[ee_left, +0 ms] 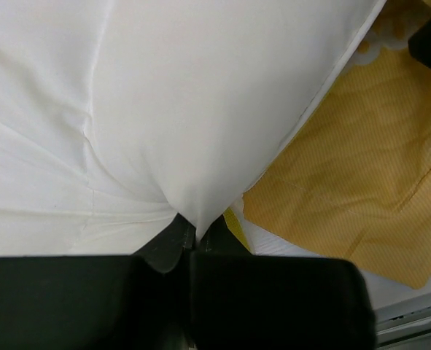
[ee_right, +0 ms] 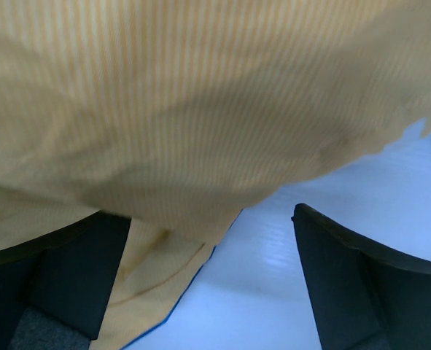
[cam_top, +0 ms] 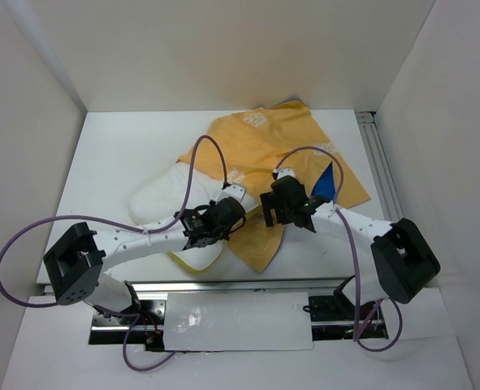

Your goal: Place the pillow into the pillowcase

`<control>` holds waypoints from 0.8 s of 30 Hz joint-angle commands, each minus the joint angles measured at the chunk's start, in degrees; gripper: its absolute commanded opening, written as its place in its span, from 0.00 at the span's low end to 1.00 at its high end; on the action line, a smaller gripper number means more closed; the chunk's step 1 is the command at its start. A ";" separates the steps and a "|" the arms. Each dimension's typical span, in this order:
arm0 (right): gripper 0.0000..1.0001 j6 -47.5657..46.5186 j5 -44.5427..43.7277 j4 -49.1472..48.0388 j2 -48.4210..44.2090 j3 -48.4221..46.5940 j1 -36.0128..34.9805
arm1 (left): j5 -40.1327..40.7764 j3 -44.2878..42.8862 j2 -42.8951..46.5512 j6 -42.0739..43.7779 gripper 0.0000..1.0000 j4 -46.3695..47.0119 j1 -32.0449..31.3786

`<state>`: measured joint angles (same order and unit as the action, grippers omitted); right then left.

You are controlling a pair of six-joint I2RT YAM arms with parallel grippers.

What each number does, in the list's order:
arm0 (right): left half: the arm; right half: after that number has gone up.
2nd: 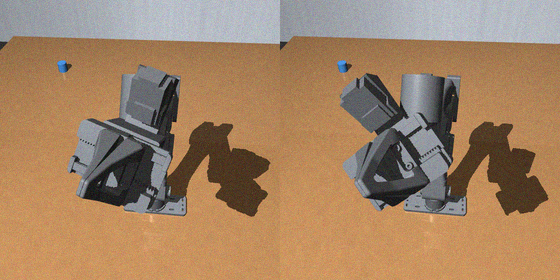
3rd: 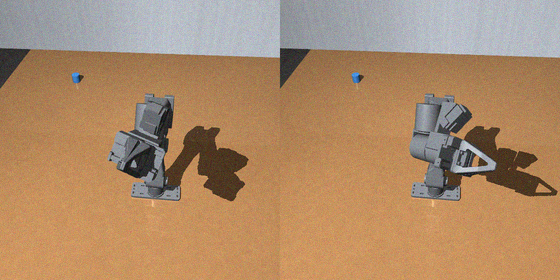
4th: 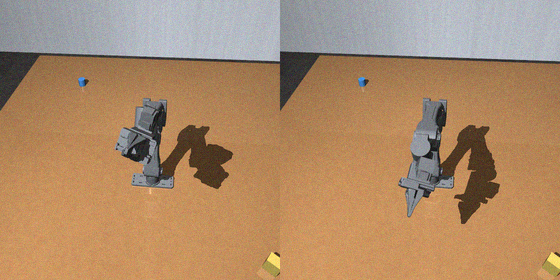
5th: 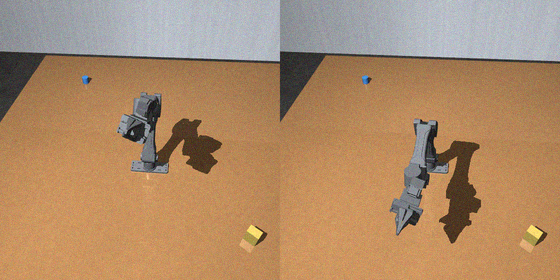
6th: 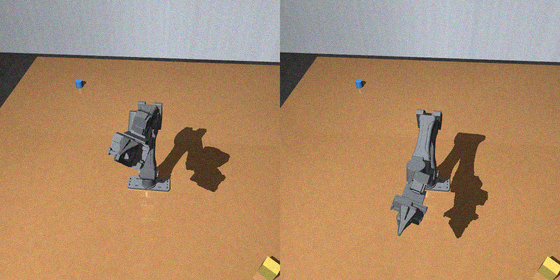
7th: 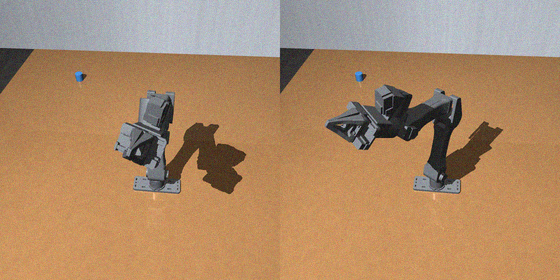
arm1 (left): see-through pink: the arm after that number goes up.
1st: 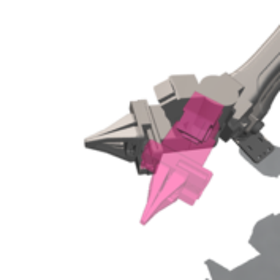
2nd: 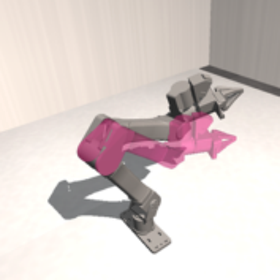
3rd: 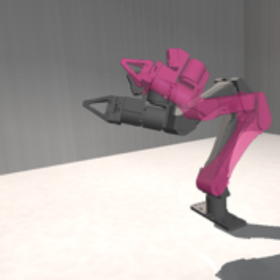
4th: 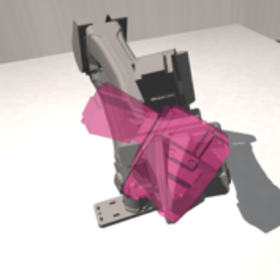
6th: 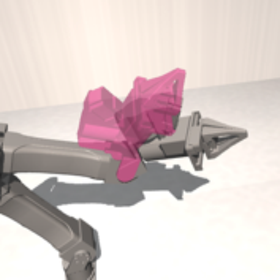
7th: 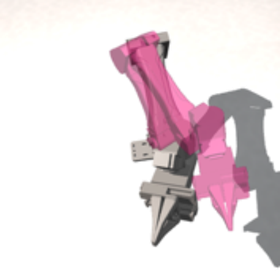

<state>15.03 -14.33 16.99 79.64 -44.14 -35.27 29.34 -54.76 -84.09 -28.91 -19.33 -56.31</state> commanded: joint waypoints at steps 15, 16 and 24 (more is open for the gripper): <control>0.00 -3.07 13.68 4.97 -14.85 -12.01 -3.49 | -3.42 -15.62 3.24 0.08 0.00 4.22 2.52; 0.00 -4.64 20.15 5.85 -15.73 -13.15 -4.10 | -3.42 -19.90 2.54 0.08 0.00 4.22 2.53; 0.00 -9.84 51.65 5.43 -16.27 -23.79 -5.87 | 1.59 -37.07 -7.83 -5.63 0.00 1.32 5.16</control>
<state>7.29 15.42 21.74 64.34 -64.38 -39.00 27.55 -87.05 -88.49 -30.98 -25.50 -52.18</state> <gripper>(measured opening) 0.009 0.053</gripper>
